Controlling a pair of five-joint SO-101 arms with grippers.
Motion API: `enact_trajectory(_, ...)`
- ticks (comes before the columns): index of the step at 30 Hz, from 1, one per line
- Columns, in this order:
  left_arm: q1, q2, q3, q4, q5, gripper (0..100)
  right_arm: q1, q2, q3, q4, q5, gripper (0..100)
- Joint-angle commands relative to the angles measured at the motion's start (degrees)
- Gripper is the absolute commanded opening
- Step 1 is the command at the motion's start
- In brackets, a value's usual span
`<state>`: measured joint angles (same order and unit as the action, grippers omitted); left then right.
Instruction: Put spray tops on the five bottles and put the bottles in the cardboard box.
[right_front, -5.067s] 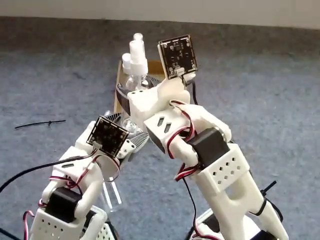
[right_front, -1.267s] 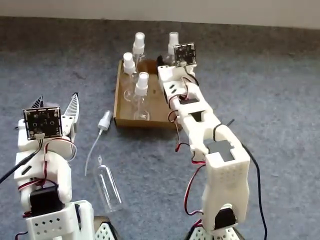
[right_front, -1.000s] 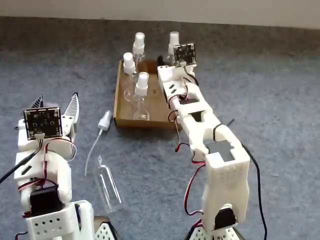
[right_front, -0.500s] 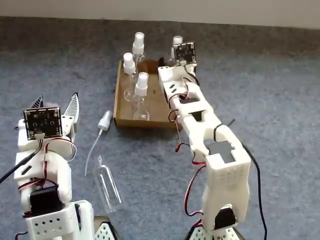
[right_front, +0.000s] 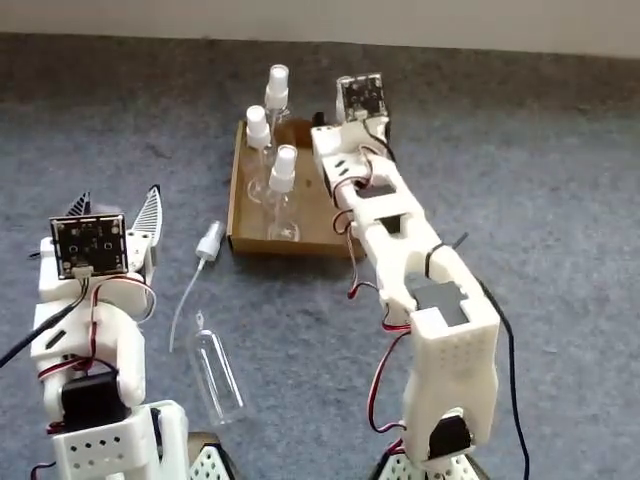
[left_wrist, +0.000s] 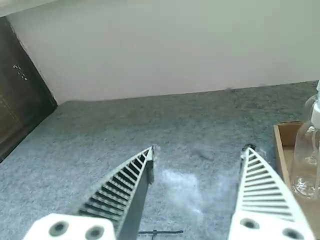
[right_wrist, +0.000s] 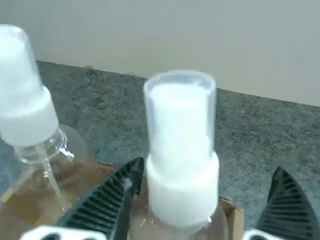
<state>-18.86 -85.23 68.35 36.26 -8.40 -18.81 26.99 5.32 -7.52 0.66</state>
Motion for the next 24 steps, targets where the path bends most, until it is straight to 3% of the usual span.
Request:
enact_trajectory(1,1.45,0.04,-0.4,-1.14,0.7,25,-0.31,-4.79,-8.13,3.82,0.35,33.0)
enact_trajectory(19,1.45,0.04,-0.4,-1.14,0.7,25,-0.48,-4.7,-33.89,26.86,0.18,33.0)
enact_trajectory(24,1.1,0.13,-0.57,-1.41,0.7,25,-0.48,-4.7,-45.58,38.46,0.18,33.0)
